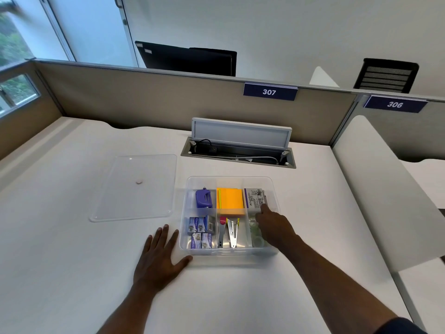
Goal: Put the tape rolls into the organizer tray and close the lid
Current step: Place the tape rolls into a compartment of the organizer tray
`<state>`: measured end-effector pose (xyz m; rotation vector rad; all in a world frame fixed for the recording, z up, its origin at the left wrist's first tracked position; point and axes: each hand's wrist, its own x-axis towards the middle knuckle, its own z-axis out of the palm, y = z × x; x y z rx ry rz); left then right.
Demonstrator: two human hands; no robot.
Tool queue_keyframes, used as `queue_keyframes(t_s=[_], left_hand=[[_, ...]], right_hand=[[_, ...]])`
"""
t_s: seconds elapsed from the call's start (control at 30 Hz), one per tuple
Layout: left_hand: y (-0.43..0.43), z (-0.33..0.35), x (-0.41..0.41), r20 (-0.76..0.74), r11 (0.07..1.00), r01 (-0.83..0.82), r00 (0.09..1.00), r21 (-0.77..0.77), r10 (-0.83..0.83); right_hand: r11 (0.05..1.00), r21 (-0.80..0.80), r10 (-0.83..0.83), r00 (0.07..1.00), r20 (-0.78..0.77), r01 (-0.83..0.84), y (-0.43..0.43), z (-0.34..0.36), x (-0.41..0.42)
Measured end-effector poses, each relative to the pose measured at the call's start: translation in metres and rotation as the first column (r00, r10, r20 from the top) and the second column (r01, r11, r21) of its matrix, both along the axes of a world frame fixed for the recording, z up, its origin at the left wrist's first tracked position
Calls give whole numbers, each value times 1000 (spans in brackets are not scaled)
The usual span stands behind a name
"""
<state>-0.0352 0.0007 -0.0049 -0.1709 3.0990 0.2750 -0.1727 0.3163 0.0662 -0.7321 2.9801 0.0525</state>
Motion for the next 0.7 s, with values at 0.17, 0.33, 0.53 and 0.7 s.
queue_keyframes(t_s=[0.17, 0.33, 0.53, 0.7], left_hand=[[0, -1, 0, -3, 1000, -4, 1000, 11, 4], [0, -1, 0, -6, 1000, -4, 1000, 10, 4], [1, 1, 0, -6, 1000, -4, 1000, 16, 4], [1, 2, 0, -13, 999, 2, 1000, 39, -1]], right_hand=[[994, -50, -97, 995, -35, 95, -5, -1, 0], [987, -51, -159, 984, -76, 155, -10, 7, 4], [969, -106, -236, 961, -147, 222, -15, 10, 12], [949, -146, -300, 940, -165, 278, -21, 15, 18]])
